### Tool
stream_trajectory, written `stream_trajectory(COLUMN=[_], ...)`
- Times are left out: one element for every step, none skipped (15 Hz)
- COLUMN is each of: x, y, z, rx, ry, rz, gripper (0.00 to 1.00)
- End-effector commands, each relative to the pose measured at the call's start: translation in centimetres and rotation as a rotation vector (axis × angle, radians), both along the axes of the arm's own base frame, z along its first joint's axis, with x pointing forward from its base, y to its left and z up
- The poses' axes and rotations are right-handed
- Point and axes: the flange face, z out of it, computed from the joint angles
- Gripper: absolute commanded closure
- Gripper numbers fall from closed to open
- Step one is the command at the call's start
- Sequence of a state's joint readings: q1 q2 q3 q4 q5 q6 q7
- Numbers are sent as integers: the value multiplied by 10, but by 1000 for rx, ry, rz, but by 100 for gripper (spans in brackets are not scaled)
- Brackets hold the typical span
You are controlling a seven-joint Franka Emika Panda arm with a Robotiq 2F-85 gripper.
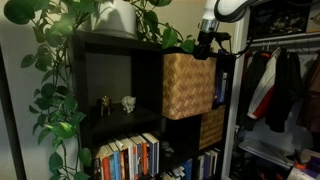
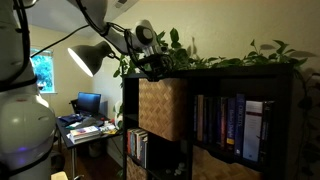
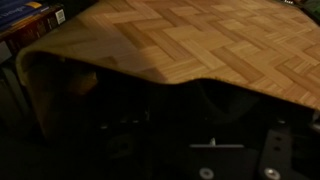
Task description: Partially pull out the basket from the shelf, remove socks from it and put them on top of the shelf, and then push the basket back into the shelf
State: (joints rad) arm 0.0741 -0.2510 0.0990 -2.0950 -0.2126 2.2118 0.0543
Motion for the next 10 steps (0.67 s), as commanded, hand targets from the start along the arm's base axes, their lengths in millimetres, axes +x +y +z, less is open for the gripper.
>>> stream_trajectory(x=[-5,-5,-6,-6,-7,-8,-8,-8,-9,-11], y=[8,10,11,13,13,13,13,13,13,13], z=[-1,0,0,2,3,4,5,5,6,8], rx=[-6,-5,-3,0,-1,1,6,13,19,21], ry=[-36,-42,-46,-53,-59,-61,-62,-61,-57,-53], rz=[10,16,19,26,29,31,33,35,40,52], gripper=[40,47,53,61,67,74,80,87,92,93])
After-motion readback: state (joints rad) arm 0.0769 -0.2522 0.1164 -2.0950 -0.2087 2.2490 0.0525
